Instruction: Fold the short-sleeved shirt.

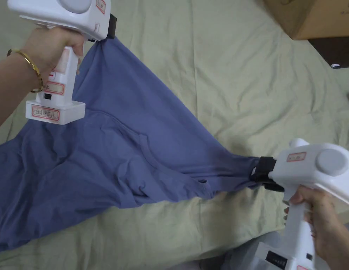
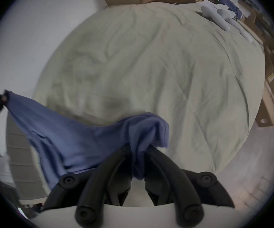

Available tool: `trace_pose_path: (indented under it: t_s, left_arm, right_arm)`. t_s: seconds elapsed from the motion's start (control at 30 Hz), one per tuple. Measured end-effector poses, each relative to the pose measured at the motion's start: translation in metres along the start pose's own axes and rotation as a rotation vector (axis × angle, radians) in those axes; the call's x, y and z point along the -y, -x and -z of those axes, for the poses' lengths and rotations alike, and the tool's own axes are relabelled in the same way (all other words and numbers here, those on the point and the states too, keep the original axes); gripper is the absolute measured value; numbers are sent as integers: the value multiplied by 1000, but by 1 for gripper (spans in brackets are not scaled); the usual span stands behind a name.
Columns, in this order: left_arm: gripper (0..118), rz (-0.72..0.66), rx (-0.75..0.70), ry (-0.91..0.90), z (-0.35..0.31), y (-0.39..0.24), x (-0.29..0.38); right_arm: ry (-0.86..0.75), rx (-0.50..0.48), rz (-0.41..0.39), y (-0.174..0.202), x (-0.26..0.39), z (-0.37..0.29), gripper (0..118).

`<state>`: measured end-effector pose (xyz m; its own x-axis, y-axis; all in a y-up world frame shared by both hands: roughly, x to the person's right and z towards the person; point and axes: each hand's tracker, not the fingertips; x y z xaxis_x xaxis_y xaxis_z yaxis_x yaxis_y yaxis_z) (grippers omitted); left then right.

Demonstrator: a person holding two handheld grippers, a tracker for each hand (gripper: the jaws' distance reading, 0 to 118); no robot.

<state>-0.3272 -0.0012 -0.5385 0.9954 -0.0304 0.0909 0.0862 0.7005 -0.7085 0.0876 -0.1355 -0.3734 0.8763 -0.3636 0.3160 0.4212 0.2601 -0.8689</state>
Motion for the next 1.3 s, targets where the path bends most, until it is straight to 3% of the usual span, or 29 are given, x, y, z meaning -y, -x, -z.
trace_pose_path:
  t_s: [0.07, 0.27, 0.37, 0.57, 0.7, 0.87, 0.97, 1.07, 1.3]
  left_arm:
    - [1, -7, -5, -31, -15, 0, 1]
    - [1, -38, -42, -192, -97, 28, -4]
    - [1, -55, -79, -291, -156, 53, -10]
    - [1, -167, -114, -573, -286, 99, -21]
    - [1, -207, -107, -700, -347, 108, -22]
    - [1, -219, -124, -803, -397, 106, -24]
    - [1, -246, -149, -860, -414, 107, -22]
    - [1, -250, -175, -854, -419, 111, -22]
    - [1, -240, -196, -783, -409, 120, -32]
  right_arm:
    - [-38, -51, -21, 6, -11, -31, 13]
    - [-263, -140, -282, 69, -28, -156, 13]
    - [-404, -181, -359, 97, -34, -219, 13]
    - [-636, -140, -513, 138, -51, -322, 13]
    - [-728, -181, -545, 161, -53, -372, 13]
    - [-874, -129, -615, 190, -49, -416, 13]
    - [-883, -159, -611, 200, -53, -432, 13]
    - [-901, -165, -614, 210, -56, -436, 13]
    - [-908, -69, -647, 243, -79, -430, 13]
